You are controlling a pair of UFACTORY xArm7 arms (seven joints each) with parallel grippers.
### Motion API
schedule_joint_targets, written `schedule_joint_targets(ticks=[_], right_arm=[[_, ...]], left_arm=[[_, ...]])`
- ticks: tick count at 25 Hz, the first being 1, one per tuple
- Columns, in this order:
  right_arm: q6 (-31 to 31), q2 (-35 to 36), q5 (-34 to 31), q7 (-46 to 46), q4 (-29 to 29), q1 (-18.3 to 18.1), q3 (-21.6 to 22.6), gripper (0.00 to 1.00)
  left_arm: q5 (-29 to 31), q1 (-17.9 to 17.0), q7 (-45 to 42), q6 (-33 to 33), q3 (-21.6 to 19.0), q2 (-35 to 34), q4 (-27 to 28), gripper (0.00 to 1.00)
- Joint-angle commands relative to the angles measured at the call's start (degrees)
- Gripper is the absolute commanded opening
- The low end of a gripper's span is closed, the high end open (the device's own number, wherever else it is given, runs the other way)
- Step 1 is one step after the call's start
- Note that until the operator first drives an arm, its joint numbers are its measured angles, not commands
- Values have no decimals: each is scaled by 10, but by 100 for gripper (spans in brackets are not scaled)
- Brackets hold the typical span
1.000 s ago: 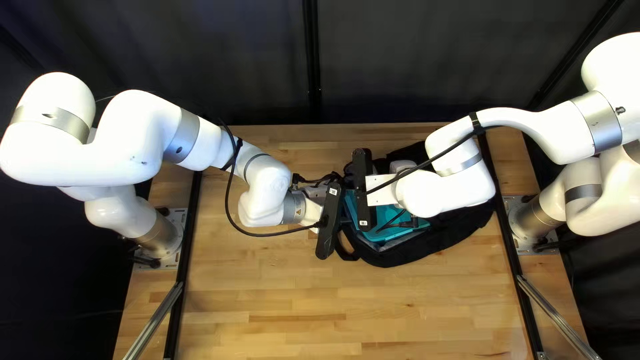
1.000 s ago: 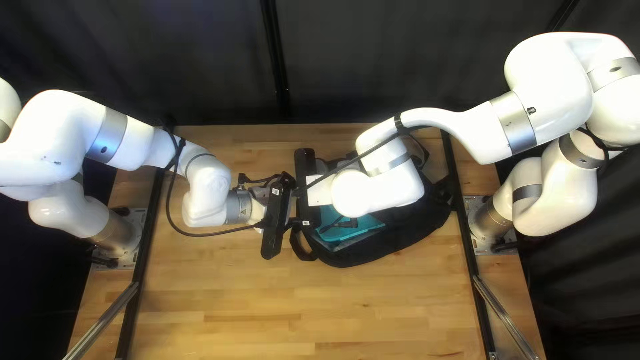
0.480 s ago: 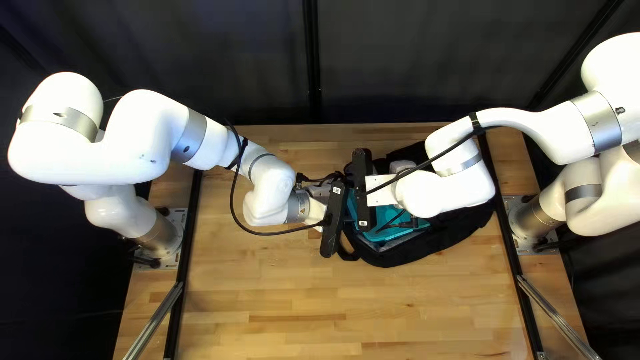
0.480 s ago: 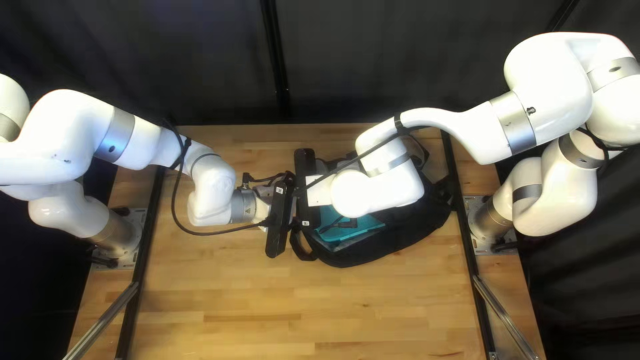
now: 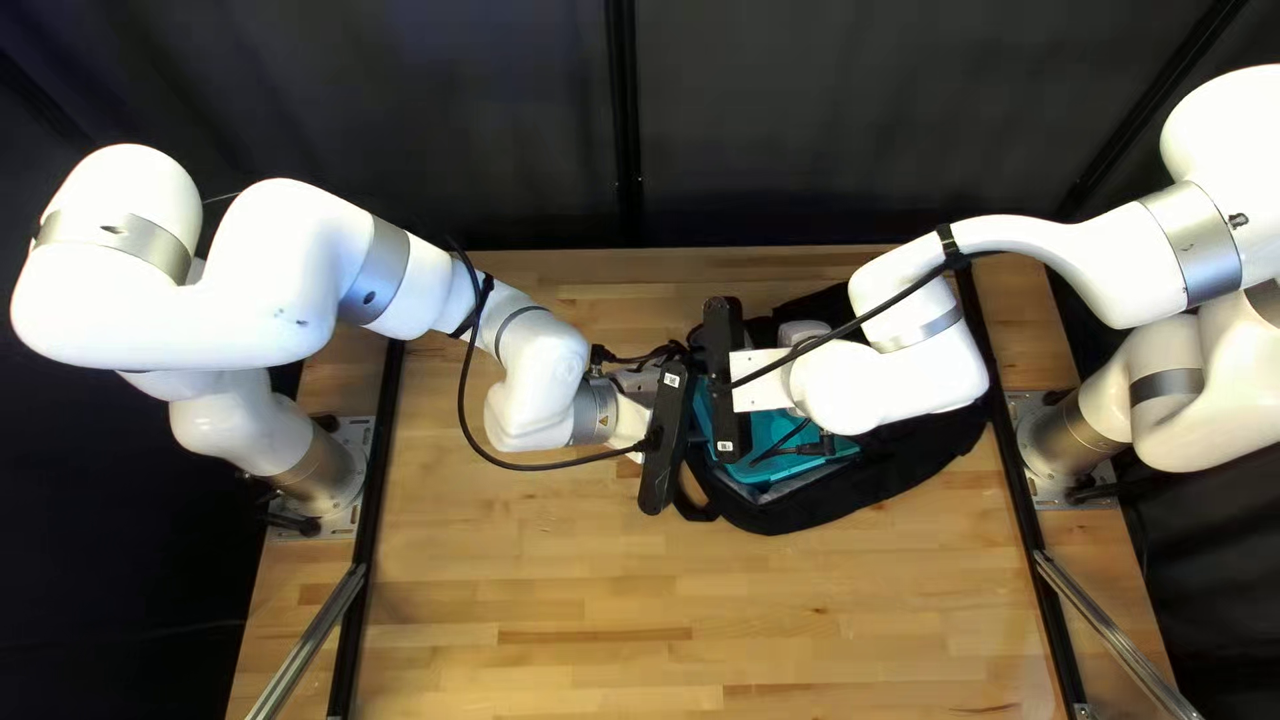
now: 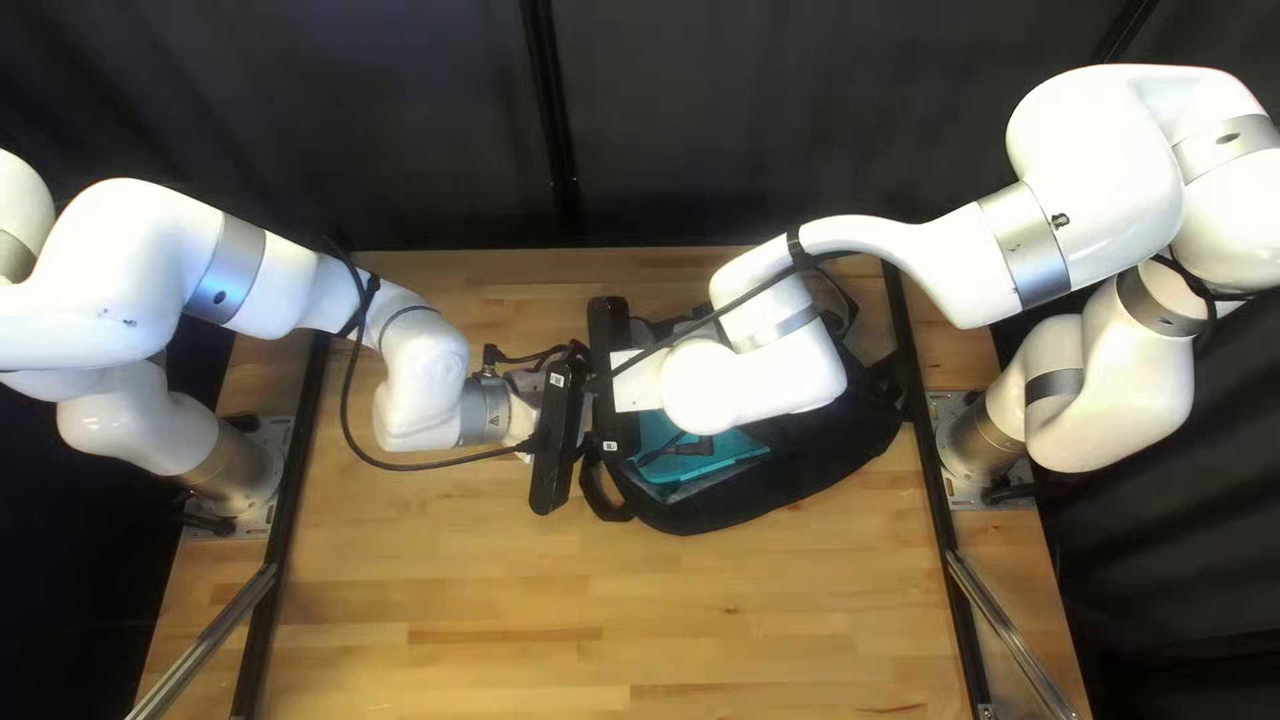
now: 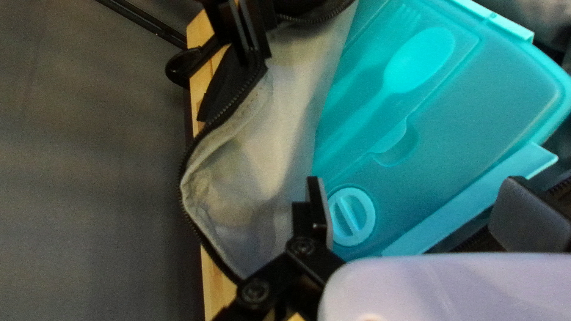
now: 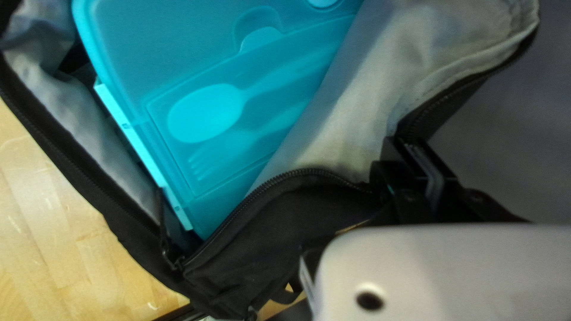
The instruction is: Remove a lunch box from a kids backpack
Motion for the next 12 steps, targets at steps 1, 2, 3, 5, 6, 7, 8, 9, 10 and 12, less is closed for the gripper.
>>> schedule_joint_targets(ticks=[1, 2, 3, 5, 6, 7, 8, 9, 10, 12], right_arm=[[-1, 3, 0, 0, 2, 0, 0, 0], [0, 4, 0, 0, 2, 0, 0, 0], [0, 4, 0, 1, 3, 0, 0, 0], [0, 4, 0, 0, 4, 0, 0, 0], [1, 3, 0, 0, 3, 0, 0, 0], [1, 2, 0, 0, 3, 0, 0, 0], [1, 2, 0, 0, 3, 0, 0, 0], [2, 2, 0, 0, 3, 0, 0, 0], [2, 2, 0, 0, 3, 0, 0, 0], [2, 3, 0, 0, 4, 0, 0, 0]], left_arm=[[2, 1, 1, -3, 1, 2, 4, 100], [2, 1, 1, -3, 1, 2, 5, 100], [3, 1, 2, -4, 1, 3, 6, 100], [5, 2, 0, -4, 1, 5, 8, 100], [7, 2, -3, -2, 0, 8, 7, 100], [8, 1, -5, -1, 0, 8, 6, 100], [9, 1, -8, 1, 0, 9, 4, 100], [10, 1, -10, 3, -1, 9, 2, 100], [10, 0, -12, 4, -2, 8, 0, 100], [10, 0, -13, 6, -2, 9, -3, 100]])
